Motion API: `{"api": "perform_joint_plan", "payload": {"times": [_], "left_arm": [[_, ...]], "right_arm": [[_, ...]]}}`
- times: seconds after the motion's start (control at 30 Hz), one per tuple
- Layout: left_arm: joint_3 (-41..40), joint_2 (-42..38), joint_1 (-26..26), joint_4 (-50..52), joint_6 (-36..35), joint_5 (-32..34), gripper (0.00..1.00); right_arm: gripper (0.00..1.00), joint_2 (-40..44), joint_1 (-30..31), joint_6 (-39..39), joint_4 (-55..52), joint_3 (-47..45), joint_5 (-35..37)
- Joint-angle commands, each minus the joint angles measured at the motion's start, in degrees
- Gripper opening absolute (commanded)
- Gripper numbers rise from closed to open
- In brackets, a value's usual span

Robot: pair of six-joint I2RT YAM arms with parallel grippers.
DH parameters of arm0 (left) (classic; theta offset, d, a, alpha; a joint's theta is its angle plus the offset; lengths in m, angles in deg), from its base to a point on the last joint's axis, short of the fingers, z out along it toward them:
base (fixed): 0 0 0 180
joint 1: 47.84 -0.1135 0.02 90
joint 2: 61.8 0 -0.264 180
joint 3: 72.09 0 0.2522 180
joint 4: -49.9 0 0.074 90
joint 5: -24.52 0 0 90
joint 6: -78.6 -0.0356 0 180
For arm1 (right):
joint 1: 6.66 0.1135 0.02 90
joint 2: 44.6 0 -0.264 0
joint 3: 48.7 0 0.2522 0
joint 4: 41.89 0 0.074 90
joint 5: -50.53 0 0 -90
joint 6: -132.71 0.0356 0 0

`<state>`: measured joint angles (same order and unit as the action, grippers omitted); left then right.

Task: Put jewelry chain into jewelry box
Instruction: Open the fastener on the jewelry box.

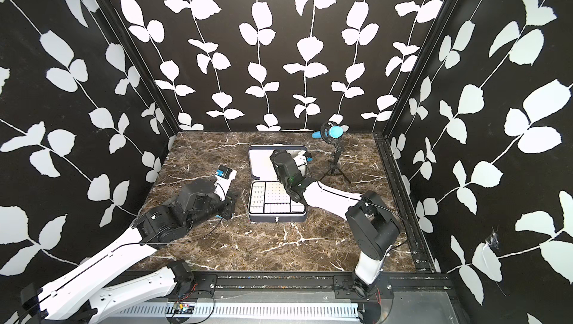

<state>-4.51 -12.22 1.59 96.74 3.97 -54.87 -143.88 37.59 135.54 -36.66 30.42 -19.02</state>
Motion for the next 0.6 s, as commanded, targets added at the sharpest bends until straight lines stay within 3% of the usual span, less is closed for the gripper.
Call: {"api": "perform_joint_plan", "payload": {"times": [0.0, 0.57], "left_arm": [[-0.9, -0.4, 0.1, -1.6, -0.4, -0.7, 0.0], [-1.3, -0.9, 0.1, -1.6, -0.3, -0.7, 0.0]], "right_arm": [[0.67, -0.3, 0.2, 0.7, 2.6, 1.0, 1.4], [0.67, -3.3, -0.4, 1.3, 4.3, 3.0, 1.4]]}}
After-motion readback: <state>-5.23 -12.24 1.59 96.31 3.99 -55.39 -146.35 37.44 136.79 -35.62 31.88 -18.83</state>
